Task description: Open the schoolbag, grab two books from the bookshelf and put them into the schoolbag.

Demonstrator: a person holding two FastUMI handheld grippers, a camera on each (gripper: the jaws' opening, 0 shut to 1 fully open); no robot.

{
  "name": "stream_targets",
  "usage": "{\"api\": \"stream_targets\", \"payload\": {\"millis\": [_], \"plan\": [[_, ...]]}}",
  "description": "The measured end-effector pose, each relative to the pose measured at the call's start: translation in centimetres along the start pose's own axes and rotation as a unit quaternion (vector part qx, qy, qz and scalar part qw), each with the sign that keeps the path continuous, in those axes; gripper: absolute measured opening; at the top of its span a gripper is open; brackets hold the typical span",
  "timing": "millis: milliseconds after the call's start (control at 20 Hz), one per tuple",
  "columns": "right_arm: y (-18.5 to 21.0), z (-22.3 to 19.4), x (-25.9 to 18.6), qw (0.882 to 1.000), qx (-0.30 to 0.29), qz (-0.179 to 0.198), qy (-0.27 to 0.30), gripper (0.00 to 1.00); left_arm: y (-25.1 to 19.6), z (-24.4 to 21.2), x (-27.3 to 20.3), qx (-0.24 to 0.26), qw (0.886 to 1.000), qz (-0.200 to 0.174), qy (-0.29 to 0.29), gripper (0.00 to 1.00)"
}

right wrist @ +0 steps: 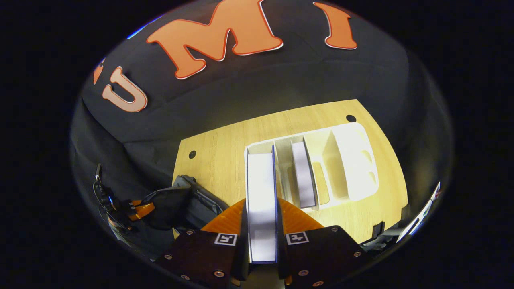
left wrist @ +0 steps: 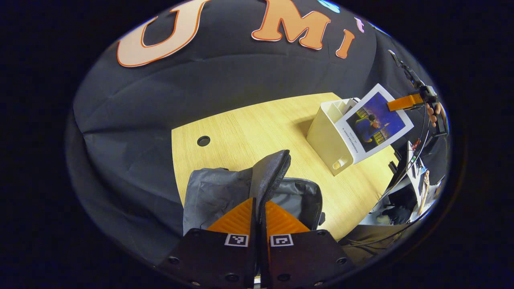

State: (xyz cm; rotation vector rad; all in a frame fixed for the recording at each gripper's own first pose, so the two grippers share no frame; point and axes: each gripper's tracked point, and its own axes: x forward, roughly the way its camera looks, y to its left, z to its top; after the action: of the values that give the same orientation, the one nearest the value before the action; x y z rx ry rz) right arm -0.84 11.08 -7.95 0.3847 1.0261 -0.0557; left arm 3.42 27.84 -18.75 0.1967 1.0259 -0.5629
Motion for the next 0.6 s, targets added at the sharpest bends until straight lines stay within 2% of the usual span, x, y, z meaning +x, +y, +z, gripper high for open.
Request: {"api": "stream_targets", "payload": {"millis": [50,100,250,350,400,550,600], "plan": [[-0.1,-0.2,-0.7,1.0,0.009,0.002,-0.007,0.29,-0.2,0.0,0.1,0.0,1.0,0.0,-0.001,0.1],[-0.2,-0.5,-1.4,1.0,0.017,0.005,-0.014,0.29,-0.3,0.0,0.1,-0.002,1.0,-0.001,-0.001,0.06],[-0.2,-2.0,-2.7,0.999,0.033,0.017,-0.024,0.3,-0.5,-0.2,0.1,0.0,1.0,-0.002,-0.001,0.06],[0.6,-4.2,-3.0,0.998,0.046,0.047,-0.014,0.29,-0.5,-0.2,0.2,0.003,1.0,-0.003,-0.002,0.1],[1.3,-5.1,-3.0,0.996,0.06,0.063,-0.008,0.29,-0.5,-0.2,0.2,0.004,1.0,-0.002,-0.003,0.06],[1.4,-5.7,-3.3,0.994,0.079,0.075,-0.024,0.29,-0.8,-0.4,0.2,0.004,1.0,-0.003,-0.004,0.06],[2.3,-5.9,-3.5,0.992,0.084,0.088,-0.029,0.28,-0.8,-0.4,0.4,0.004,1.0,-0.002,-0.004,0.1]]}}
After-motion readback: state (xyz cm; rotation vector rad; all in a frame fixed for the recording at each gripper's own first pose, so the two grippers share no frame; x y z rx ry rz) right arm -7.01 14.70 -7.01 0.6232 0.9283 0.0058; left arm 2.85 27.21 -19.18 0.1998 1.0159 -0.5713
